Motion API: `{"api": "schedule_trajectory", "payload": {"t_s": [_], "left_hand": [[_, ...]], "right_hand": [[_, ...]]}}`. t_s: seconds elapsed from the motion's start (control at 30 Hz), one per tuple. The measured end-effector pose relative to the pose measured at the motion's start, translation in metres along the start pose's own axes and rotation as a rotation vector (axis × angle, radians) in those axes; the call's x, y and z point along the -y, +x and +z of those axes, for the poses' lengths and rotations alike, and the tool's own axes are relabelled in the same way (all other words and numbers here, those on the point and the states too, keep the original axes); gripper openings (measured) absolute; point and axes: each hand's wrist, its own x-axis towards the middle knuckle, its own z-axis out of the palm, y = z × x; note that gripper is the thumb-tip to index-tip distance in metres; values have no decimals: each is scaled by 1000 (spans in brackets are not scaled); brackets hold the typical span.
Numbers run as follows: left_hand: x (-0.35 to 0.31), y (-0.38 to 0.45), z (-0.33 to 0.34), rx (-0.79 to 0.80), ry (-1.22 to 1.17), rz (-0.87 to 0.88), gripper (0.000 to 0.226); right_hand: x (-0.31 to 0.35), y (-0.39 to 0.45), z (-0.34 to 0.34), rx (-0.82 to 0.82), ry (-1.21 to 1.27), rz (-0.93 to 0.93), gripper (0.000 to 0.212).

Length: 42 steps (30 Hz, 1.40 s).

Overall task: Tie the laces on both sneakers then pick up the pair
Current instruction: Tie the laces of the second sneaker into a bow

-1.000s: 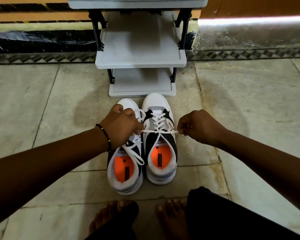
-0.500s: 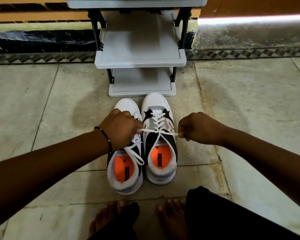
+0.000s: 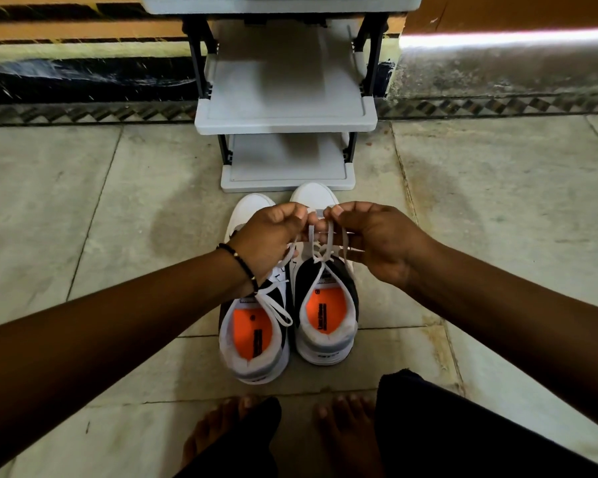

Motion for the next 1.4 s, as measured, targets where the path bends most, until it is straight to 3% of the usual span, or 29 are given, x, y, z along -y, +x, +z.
{"api": "schedule_trajectory", "payload": {"t_s": [0.1,0.3,0.57,0.77,0.9,1.13,1.27,1.4], "left_hand": [[8,-1,-4,54,87,36,29],[9,-3,-3,108,30,63,29],[10,0,-2,30,-116,-6,20],[13,1,-2,-24,-14,41,31],[19,1,-2,25,208,179,36],[18,-3,0,78,249,223,30],[17,-3,-1,148,372,152,27],[18,2,-5,161,307,56,21]], "right_hand": [[-4,0,-1,13,-31,5,15],[-9,0,2,79,-22,-56,16],[-10,0,-1,53,-35,-78,32],[-17,3,-2,-38,1,-172,16],[-20,5,-4,-98,-1,-172,13],[-24,9,-8,-14,89,-136,12],[-29,8,-7,27,-15,-174,18],[-30,7,-10,68,-283,-307,15]]}}
